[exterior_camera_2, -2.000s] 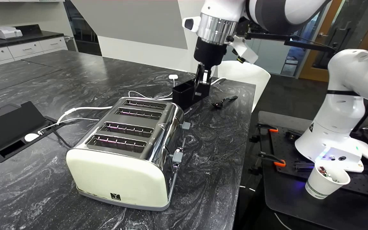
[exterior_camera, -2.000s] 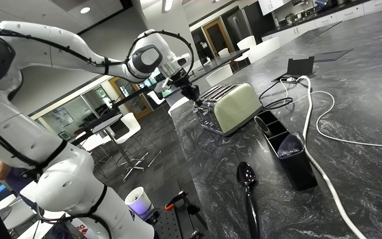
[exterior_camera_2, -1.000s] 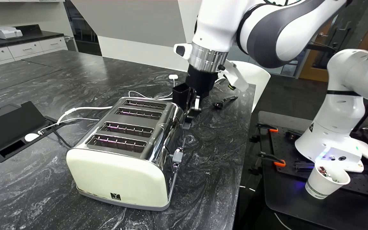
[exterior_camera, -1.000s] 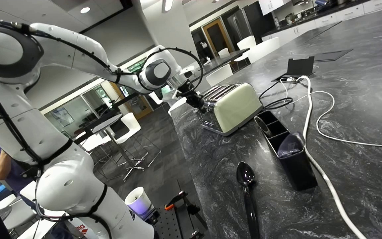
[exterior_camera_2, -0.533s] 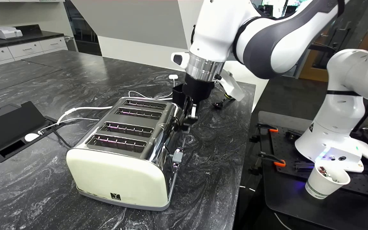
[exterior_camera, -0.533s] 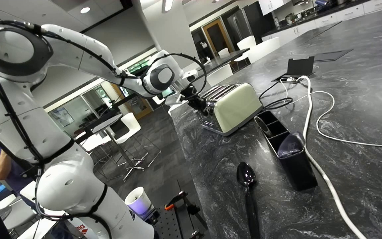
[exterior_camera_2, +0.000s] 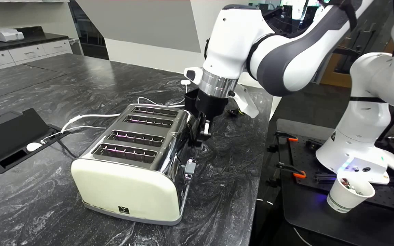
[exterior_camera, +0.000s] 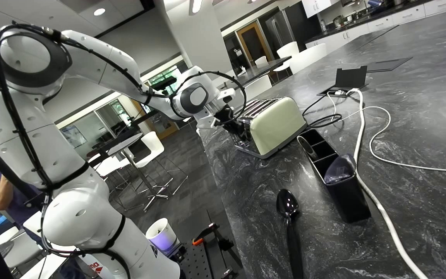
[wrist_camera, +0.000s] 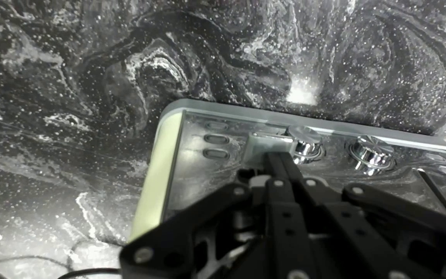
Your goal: Push down the lever on the right side of the toaster
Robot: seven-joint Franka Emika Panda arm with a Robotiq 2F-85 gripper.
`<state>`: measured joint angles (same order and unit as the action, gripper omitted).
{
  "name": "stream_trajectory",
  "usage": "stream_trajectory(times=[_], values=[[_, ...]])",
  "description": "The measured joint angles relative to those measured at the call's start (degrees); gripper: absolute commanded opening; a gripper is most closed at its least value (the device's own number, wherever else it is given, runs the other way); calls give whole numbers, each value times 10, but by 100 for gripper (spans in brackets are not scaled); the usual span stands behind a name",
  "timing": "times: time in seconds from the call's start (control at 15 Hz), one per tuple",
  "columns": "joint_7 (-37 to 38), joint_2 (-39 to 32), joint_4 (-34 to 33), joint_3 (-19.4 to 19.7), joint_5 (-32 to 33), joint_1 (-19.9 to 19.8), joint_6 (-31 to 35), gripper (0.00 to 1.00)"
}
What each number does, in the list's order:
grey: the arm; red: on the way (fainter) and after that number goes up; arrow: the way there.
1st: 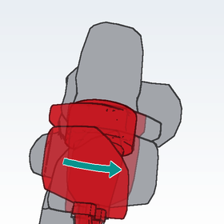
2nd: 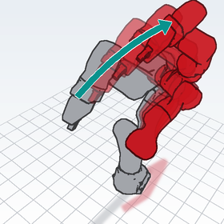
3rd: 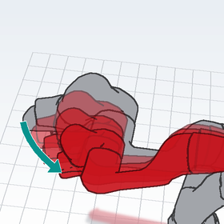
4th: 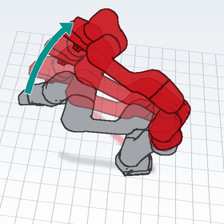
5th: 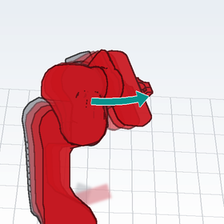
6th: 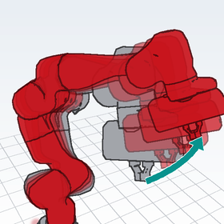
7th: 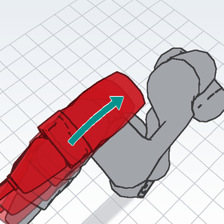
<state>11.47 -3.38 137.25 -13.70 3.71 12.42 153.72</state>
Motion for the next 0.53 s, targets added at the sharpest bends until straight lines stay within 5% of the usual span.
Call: stream_trajectory(times=[0.53], values=[[72, -7, 24, 3, 48, 2, 51, 0]])
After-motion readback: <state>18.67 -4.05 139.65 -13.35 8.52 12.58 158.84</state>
